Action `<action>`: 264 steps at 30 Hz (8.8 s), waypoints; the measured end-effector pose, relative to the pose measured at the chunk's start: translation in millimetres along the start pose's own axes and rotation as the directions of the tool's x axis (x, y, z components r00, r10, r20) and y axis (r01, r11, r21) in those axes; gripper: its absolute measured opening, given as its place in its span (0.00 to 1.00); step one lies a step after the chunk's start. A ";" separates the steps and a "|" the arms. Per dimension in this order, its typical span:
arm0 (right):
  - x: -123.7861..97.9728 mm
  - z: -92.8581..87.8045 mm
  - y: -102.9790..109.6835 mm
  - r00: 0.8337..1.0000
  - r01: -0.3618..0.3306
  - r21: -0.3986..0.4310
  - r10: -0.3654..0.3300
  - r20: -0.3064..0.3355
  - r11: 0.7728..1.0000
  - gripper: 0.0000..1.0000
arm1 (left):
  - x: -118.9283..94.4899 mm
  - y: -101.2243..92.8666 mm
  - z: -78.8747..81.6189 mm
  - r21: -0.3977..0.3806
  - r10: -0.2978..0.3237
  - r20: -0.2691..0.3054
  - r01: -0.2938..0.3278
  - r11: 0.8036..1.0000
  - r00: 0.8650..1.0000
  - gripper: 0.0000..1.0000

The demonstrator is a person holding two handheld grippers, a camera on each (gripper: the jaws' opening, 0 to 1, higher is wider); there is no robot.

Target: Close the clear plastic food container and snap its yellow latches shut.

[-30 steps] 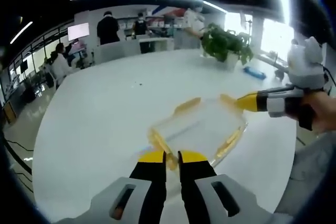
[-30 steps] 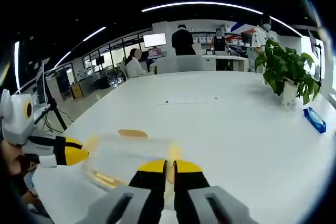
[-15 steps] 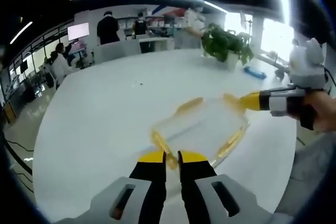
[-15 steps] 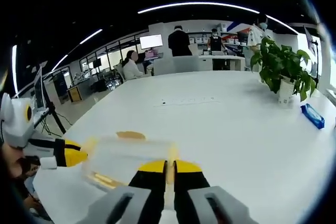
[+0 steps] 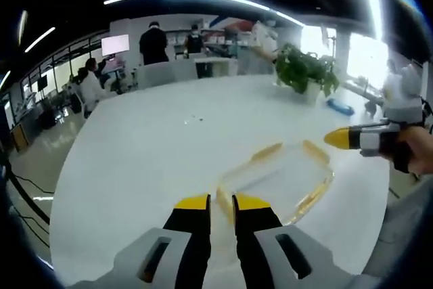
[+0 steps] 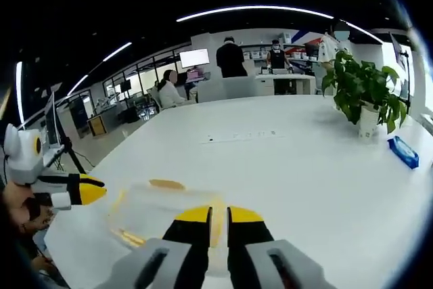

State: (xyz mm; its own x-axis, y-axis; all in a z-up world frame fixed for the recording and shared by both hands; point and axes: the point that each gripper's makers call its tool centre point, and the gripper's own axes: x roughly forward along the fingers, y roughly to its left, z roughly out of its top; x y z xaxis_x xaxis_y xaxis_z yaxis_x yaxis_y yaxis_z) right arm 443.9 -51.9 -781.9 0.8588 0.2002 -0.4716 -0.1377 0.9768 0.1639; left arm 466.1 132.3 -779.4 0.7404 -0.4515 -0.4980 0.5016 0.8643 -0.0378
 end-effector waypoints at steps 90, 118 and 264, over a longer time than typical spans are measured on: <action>25.2 -29.9 4.1 0.970 -0.151 0.183 0.181 -0.162 0.971 0.26 | 24.4 -36.2 -32.5 -0.329 -0.140 -0.067 0.111 0.938 0.988 0.36; 22.3 -31.1 9.7 0.952 -0.228 0.281 0.274 -0.138 0.932 0.25 | 21.8 -32.8 -31.5 -0.339 -0.185 -0.094 0.143 0.930 0.978 0.34; 70.3 -19.7 88.0 0.410 -0.901 -0.239 0.527 -0.744 0.363 0.35 | 30.4 -100.8 -30.1 0.595 -0.333 -0.236 0.406 0.694 0.913 0.45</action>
State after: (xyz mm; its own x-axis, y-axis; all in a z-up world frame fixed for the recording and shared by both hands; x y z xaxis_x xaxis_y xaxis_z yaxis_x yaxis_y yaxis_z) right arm 482.4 49.5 -817.7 -0.0877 0.6536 -0.7518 -0.9414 0.1923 0.2770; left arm 424.6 38.0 -816.8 0.4038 -0.6474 -0.6463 0.9148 0.2845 0.2866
